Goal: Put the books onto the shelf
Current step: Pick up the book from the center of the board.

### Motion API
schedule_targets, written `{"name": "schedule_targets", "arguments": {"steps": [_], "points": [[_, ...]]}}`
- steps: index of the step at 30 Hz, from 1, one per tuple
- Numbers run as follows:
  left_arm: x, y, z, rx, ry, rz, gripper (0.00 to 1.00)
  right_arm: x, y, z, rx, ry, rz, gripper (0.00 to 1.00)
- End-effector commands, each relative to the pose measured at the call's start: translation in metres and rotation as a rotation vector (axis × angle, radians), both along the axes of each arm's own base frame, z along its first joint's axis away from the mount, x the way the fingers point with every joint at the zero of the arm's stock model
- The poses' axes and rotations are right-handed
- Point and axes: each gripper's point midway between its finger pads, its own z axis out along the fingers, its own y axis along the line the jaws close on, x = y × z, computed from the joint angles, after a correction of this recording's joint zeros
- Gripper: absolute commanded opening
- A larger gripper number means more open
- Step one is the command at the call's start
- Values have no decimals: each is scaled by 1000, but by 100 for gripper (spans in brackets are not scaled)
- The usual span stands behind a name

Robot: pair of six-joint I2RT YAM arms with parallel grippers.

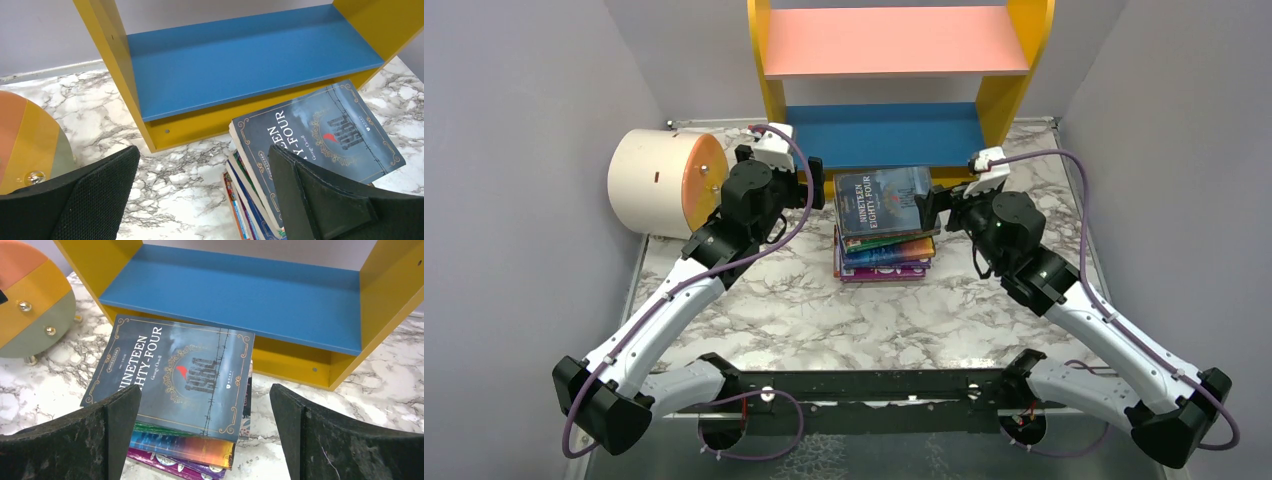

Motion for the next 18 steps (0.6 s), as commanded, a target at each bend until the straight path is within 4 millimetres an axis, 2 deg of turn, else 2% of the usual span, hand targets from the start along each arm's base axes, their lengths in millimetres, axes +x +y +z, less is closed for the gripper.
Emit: {"name": "schedule_targets", "arguments": {"steps": [1, 5, 7, 18], "points": [[-2, -4, 13, -31, -39, -24, 99, -4, 0, 12, 16, -39, 15, 100], [-13, -11, 26, -50, -99, -103, 99, -5, 2, 5, -6, -13, 30, 100], [-16, -8, 29, -57, -113, -98, 99, -6, 4, 3, -5, -6, 41, 100], [-17, -7, 28, -42, -112, -98, 97, -9, 11, 8, -22, -10, 94, 100]]}}
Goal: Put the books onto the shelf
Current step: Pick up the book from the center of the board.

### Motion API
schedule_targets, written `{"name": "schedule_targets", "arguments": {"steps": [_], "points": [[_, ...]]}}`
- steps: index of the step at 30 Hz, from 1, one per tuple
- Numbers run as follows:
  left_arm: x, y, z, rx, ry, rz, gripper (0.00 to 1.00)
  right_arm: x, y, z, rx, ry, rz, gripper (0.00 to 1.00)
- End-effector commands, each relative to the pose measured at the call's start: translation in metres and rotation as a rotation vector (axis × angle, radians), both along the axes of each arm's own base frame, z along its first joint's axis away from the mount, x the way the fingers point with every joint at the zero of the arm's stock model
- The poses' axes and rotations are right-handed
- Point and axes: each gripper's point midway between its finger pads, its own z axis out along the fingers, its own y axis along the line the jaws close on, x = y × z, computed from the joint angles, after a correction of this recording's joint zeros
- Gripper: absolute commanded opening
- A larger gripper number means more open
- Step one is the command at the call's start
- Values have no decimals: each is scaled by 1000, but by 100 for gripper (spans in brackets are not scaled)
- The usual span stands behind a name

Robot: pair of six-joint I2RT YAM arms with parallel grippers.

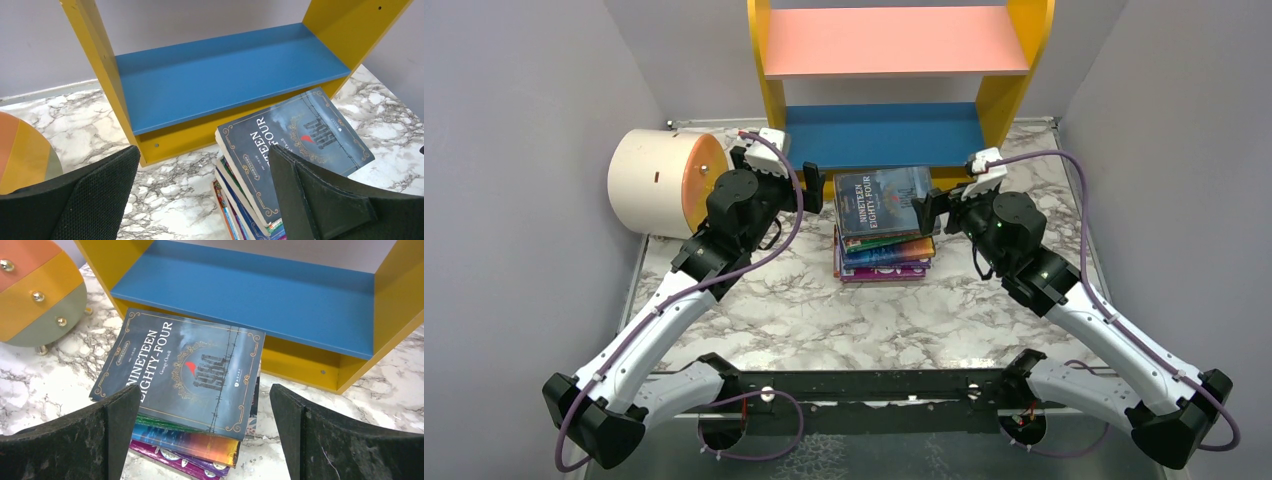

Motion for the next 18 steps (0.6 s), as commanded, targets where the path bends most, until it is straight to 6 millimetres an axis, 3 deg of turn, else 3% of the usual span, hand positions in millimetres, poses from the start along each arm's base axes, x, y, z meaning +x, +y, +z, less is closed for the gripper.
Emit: {"name": "schedule_targets", "arguments": {"steps": [1, 5, 8, 11, 13, 18], "points": [[-1, -6, 7, -4, -28, -33, 96, -5, 8, 8, -35, -7, 67, 100], [-2, -13, -4, -5, 11, -67, 95, -9, 30, -3, -74, 39, 187, 99], [-5, -14, -20, 16, 56, -78, 95, -15, 48, -13, -79, 74, 283, 93], [-7, -12, -30, 28, 77, -75, 95, -21, 57, -21, -93, 83, 317, 92], [-8, -11, -33, 24, 83, -71, 95, -19, 56, -30, -104, 106, 298, 93], [-11, -15, -45, -8, 103, -84, 94, -5, 32, -40, -61, 172, 96, 100]]}}
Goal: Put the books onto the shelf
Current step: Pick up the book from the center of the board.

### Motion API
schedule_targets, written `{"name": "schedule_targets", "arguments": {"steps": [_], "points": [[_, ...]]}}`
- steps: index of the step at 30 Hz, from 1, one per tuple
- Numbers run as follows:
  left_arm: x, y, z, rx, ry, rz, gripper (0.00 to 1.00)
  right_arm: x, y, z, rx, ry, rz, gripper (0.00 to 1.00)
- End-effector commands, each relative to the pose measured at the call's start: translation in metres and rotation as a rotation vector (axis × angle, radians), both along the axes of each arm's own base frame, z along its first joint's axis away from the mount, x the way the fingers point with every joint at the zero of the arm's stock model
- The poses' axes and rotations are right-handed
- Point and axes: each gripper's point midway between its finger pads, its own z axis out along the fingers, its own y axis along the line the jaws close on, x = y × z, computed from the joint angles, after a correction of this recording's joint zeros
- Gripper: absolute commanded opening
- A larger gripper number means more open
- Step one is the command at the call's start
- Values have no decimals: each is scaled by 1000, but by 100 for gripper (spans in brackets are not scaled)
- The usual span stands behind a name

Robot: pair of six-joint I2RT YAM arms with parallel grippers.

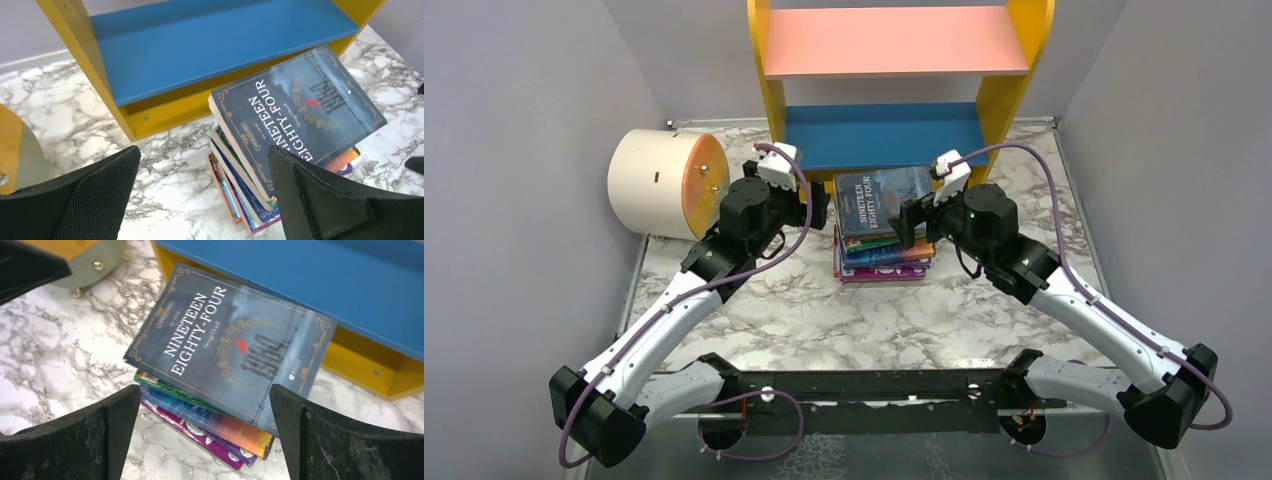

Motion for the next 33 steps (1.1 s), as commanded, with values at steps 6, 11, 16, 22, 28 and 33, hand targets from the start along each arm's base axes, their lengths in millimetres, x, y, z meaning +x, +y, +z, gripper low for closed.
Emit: {"name": "schedule_targets", "arguments": {"steps": [6, 11, 16, 22, 28, 33], "points": [[-6, -18, -28, -63, 78, -66, 95, 12, -31, -24, 57, 173, -274, 100], [-8, -24, -34, -107, 83, -87, 95, 18, -47, -35, 155, 244, -303, 100], [-6, -31, -40, -126, 101, -105, 95, 26, -66, -44, 245, 297, -276, 100], [-3, -42, -53, -142, 133, -131, 95, 27, -58, -55, 248, 316, -238, 100], [0, -47, -63, -151, 150, -140, 95, 29, -47, -58, 275, 320, -185, 100], [2, -51, -70, -161, 162, -147, 95, 31, -38, -59, 286, 329, -145, 100]]}}
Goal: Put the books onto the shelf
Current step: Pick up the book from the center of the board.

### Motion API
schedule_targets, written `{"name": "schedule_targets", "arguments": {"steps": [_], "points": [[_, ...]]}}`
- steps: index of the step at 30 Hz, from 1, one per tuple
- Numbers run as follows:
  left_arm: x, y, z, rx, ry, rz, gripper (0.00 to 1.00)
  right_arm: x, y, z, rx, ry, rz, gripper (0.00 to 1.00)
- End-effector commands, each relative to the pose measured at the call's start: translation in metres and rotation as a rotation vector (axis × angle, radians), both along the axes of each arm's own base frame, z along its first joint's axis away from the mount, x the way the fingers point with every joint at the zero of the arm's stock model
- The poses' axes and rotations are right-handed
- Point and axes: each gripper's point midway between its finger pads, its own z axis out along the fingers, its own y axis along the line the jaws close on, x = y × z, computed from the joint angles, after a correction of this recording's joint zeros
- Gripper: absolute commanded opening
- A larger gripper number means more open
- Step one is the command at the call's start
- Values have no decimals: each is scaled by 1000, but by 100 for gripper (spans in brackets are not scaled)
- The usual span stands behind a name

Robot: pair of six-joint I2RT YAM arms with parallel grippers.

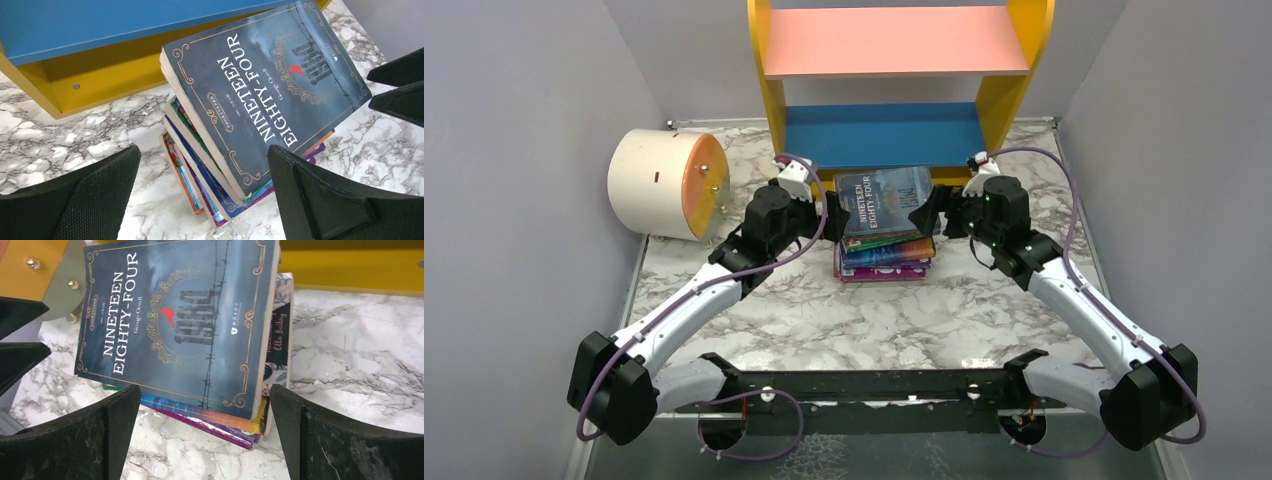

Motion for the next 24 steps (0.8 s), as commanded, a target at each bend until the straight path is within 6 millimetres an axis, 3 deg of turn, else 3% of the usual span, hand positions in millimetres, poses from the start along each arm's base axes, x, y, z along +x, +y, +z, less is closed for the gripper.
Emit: {"name": "schedule_targets", "arguments": {"steps": [1, 13, 24], "points": [[2, -11, 6, -53, -19, -31, 95, 2, 16, 8, 56, -30, 68, 100], [6, -25, -7, -80, 6, -72, 95, -1, 31, 8, 96, -21, 145, 98], [13, -9, -26, -145, 70, -47, 95, -4, 38, -1, 104, 2, 188, 97]]}}
